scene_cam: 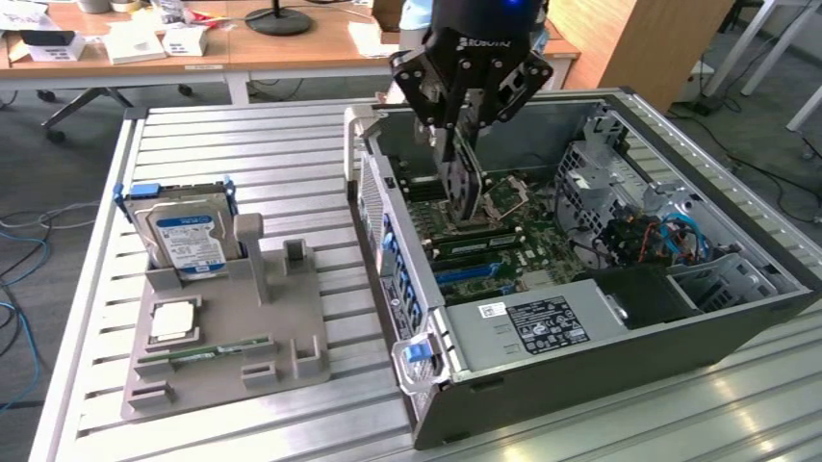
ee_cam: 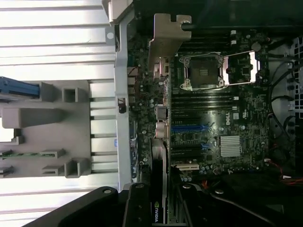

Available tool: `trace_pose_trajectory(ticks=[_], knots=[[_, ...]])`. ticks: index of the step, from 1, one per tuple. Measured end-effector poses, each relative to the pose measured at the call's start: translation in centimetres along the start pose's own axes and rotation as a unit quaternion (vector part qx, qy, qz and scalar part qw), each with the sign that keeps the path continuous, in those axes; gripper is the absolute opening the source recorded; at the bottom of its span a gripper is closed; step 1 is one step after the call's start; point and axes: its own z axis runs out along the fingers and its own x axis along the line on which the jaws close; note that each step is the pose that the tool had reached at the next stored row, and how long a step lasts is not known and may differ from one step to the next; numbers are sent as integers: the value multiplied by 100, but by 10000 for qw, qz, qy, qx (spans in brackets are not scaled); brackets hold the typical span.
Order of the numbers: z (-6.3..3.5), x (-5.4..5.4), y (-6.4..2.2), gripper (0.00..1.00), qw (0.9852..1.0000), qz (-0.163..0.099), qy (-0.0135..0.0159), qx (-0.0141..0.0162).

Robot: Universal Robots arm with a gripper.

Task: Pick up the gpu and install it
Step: 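Pick up the gpu and move the gpu toward the slot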

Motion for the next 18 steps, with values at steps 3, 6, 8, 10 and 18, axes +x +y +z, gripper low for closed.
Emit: trace_pose_trajectory(ticks=[3, 6, 8, 10, 18], knots=[[3, -135, 8, 27, 10000, -1, 0, 0], [8, -269, 17, 27, 10000, 0, 0, -1], [10, -363, 23, 27, 10000, 0, 0, -1], [12, -453, 29, 27, 10000, 0, 1, -1], [22, -816, 52, 27, 10000, -1, 2, -1]])
